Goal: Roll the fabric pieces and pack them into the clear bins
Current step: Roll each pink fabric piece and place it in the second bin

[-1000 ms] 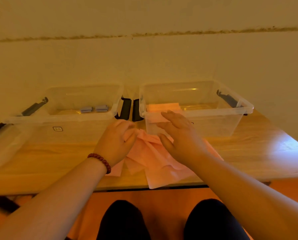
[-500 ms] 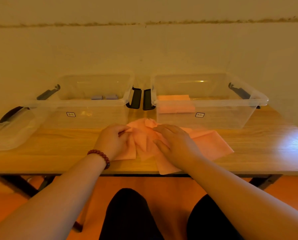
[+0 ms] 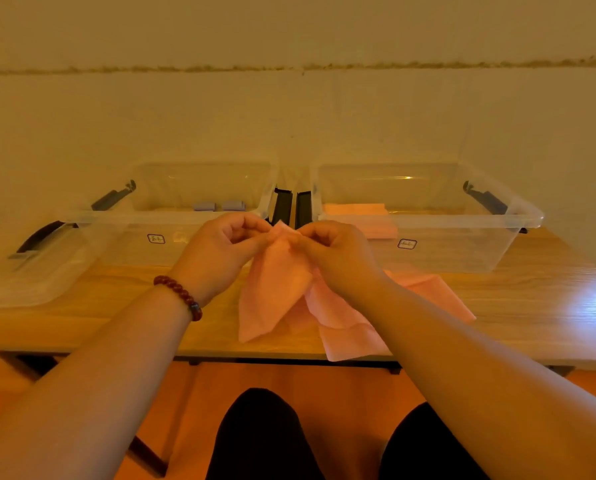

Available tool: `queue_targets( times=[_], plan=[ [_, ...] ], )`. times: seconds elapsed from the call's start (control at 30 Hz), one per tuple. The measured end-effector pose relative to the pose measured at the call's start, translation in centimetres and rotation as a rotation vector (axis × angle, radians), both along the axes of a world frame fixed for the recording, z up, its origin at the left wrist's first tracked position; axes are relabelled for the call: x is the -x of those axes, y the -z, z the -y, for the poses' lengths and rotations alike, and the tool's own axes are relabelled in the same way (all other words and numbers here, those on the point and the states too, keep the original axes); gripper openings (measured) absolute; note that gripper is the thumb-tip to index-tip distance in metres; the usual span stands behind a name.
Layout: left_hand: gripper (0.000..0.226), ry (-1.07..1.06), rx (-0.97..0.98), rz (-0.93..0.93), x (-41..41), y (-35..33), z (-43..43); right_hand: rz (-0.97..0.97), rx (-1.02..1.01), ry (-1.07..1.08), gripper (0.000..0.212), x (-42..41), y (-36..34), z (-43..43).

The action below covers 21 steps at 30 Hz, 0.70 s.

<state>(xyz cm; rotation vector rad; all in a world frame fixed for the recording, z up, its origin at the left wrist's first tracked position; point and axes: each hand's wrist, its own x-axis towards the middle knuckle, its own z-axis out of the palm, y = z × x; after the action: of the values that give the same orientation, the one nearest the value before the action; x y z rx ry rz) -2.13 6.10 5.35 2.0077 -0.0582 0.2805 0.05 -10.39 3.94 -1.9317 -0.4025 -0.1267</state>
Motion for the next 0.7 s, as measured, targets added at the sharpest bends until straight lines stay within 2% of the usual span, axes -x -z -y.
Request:
queue_targets(
  times=[0.07, 0.13, 0.2, 0.3, 0.37, 0.47, 0.6, 0.7],
  plan=[
    [0.018, 0.091, 0.103, -0.173, -0.1, 0.2, 0.5, 0.029, -0.031, 0.036, 0.019, 0.1, -0.6, 0.5],
    [0.035, 0.183, 0.216, -0.421, 0.0, 0.4, 1.6, 0.043, -0.077, 0.101, 0.022, 0.0, -1.2, 1.2],
    [0.036, 0.211, 0.276, -0.569, 0.0, 0.6, 2.6, 0.040, -0.112, 0.158, 0.021, -0.2, -1.9, 2.2],
    [0.015, 0.210, 0.161, -0.565, -0.1, 0.9, 3.3, 0.024, -0.114, 0.243, 0.020, -0.6, -2.5, 4.1],
    [0.009, 0.177, 0.193, -0.547, -0.3, 0.8, 3.3, 0.032, -0.103, 0.286, 0.019, -0.8, -2.5, 5.3],
    [0.010, 0.148, 0.347, -0.511, -0.3, -0.1, 3.5, 0.034, -0.093, 0.302, 0.019, -0.7, -2.4, 6.5],
    [0.009, 0.073, 0.395, -0.401, -0.6, -0.8, 4.0, 0.034, -0.088, 0.322, 0.021, -0.7, -1.9, 7.7],
    [0.012, 0.064, 0.440, -0.376, -0.7, -1.0, 4.6, -0.040, -0.217, 0.267, 0.020, -0.5, -1.5, 7.9]
  ],
)
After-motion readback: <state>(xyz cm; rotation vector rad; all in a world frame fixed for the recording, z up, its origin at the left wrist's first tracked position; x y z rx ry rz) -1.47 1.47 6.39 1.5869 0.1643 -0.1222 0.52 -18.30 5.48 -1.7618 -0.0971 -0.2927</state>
